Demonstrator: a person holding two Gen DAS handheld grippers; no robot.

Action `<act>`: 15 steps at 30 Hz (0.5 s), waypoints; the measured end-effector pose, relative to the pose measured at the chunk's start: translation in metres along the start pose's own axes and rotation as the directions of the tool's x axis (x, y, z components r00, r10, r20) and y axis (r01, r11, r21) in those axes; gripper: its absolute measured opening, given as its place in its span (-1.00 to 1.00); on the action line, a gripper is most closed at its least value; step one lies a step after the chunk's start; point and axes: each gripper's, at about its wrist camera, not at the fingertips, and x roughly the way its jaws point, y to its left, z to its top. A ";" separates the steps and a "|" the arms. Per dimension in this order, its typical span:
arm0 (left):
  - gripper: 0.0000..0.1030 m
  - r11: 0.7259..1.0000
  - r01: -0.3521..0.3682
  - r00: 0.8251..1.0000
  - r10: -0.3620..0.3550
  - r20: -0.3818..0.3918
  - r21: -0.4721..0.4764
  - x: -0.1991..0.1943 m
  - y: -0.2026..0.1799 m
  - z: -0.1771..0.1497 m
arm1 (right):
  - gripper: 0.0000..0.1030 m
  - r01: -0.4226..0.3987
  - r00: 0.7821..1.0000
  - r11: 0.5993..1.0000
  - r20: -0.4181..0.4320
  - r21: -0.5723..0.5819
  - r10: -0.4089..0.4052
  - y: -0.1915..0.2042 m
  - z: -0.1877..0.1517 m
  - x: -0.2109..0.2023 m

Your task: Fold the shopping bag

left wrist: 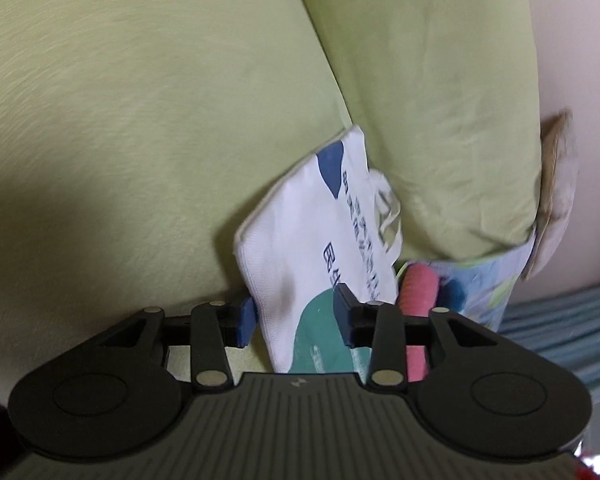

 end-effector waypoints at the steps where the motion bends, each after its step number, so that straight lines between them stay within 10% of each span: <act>1: -0.78 0.998 -0.036 0.999 0.037 -0.008 0.048 0.003 -0.005 0.000 | -0.56 -0.002 1.000 1.000 0.001 0.004 0.002 -0.003 -0.001 0.002; 5: -1.00 0.954 -0.135 0.991 0.135 0.019 0.266 0.003 -0.031 -0.008 | -0.64 -0.024 1.000 0.999 0.004 0.038 0.024 -0.013 -0.002 0.006; 7: -1.00 0.872 -0.183 0.983 0.170 0.070 0.454 0.001 -0.060 -0.021 | -0.64 -0.049 0.999 0.997 0.006 0.066 0.048 -0.019 -0.003 0.006; 9: -1.00 0.743 -0.179 0.984 0.145 0.107 0.645 -0.003 -0.092 -0.038 | -0.64 -0.074 0.997 0.992 0.010 0.101 0.073 -0.025 -0.003 0.005; 15: -1.00 0.233 -0.050 0.999 0.033 0.043 0.971 0.001 -0.165 -0.118 | -0.65 -0.133 0.991 0.962 0.009 0.239 0.134 -0.044 -0.001 0.008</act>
